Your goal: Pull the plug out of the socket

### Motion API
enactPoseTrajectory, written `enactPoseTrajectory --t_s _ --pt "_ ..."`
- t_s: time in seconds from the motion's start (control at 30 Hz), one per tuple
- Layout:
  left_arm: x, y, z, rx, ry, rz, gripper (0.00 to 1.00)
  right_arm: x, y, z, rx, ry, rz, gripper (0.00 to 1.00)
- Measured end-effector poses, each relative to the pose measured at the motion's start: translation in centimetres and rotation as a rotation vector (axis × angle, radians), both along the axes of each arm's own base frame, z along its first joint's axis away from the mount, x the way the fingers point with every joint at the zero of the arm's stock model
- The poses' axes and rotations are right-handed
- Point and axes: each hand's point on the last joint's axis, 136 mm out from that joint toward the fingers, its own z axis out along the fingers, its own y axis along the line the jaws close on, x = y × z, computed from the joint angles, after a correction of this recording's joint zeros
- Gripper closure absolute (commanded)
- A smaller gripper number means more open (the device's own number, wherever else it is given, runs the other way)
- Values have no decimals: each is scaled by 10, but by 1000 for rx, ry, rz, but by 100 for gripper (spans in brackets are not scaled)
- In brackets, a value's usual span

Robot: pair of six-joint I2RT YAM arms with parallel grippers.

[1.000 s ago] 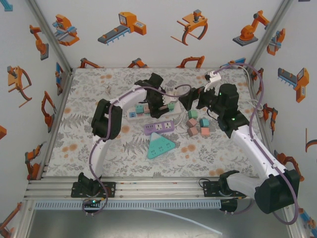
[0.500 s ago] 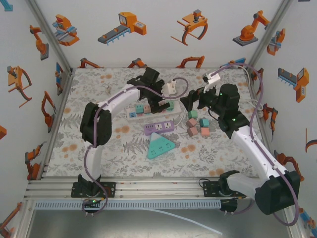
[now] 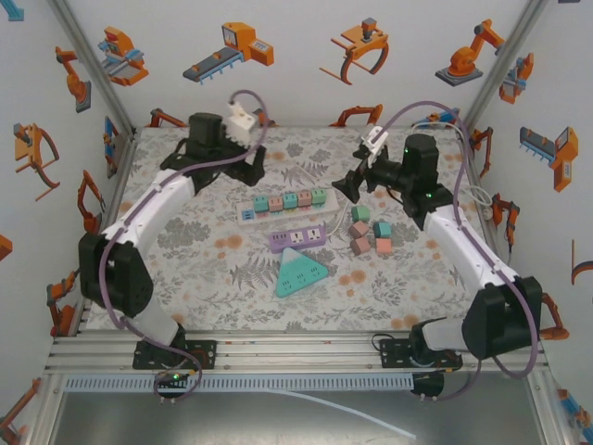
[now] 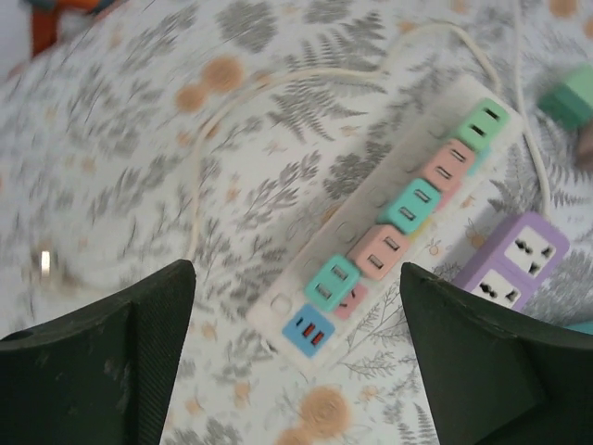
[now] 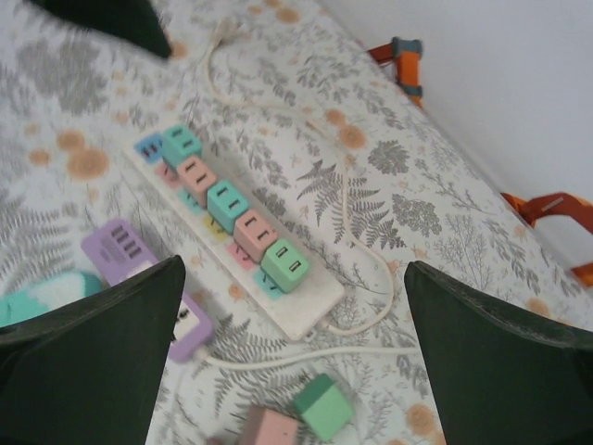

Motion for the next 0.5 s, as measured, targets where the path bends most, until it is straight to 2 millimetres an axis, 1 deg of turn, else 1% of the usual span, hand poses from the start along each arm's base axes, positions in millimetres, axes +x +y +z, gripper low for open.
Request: enactPoseTrajectory --t_s 0.07,0.13,0.2,0.23,0.3,0.4,0.5 --pt "-1 31 0 -82 56 142 18 3 6 -12 -68 -16 70 11" --pt "-5 54 -6 -163 119 253 18 6 12 -24 -136 -28 137 13" --pt "-9 78 -19 -249 194 359 18 10 18 -41 -213 -34 207 16" --pt "-10 85 -27 -276 228 396 18 12 21 -47 -241 -33 231 17" --pt "-12 102 -48 -323 303 476 18 17 30 -68 -315 -30 294 18" --pt "-15 108 -69 -362 385 526 18 20 44 -100 -401 -5 375 21" --pt "-16 104 -79 -392 428 531 20 19 55 -127 -440 31 441 23"
